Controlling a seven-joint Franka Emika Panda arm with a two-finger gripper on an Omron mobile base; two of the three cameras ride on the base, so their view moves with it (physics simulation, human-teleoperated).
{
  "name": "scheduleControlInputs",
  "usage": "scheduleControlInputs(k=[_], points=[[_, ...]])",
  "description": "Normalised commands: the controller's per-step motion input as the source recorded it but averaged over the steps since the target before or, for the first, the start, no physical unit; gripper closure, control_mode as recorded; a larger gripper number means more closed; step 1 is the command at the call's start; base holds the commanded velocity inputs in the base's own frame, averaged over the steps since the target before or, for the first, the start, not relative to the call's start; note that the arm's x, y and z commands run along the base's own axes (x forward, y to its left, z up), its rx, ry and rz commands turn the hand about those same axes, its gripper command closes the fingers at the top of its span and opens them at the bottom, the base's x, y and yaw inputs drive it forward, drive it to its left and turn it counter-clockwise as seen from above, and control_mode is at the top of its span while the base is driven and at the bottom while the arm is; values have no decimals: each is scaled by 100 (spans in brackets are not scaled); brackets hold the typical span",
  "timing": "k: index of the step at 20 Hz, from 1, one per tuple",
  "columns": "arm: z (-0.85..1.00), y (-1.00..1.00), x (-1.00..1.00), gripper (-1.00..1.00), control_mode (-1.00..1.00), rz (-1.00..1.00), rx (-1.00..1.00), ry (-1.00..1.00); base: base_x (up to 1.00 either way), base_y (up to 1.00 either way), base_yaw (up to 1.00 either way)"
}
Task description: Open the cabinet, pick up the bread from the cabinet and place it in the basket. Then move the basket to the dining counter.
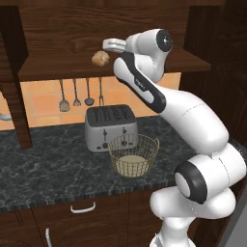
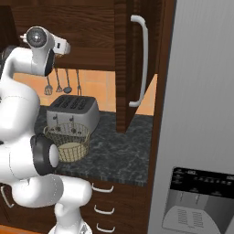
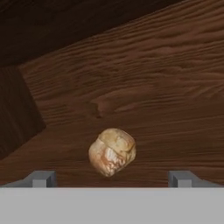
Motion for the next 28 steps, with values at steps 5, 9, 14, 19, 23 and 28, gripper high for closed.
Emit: scheduleControlInputs(k=[5,9,14,19,23,28], points=[[-7,6,4,-100,-100,0,0,8,0,0,0],[-11,0,33,-100,-100,2,-4,15,0,0,0],[0,14,58,-100,-100,6,-7,8,0,0,0],[-5,32,67,-100,-100,12,-7,4,0,0,0],[-3,20,73,-100,-100,13,-8,4,0,0,0],[-20,13,13,-100,-100,10,-12,6,0,0,0]])
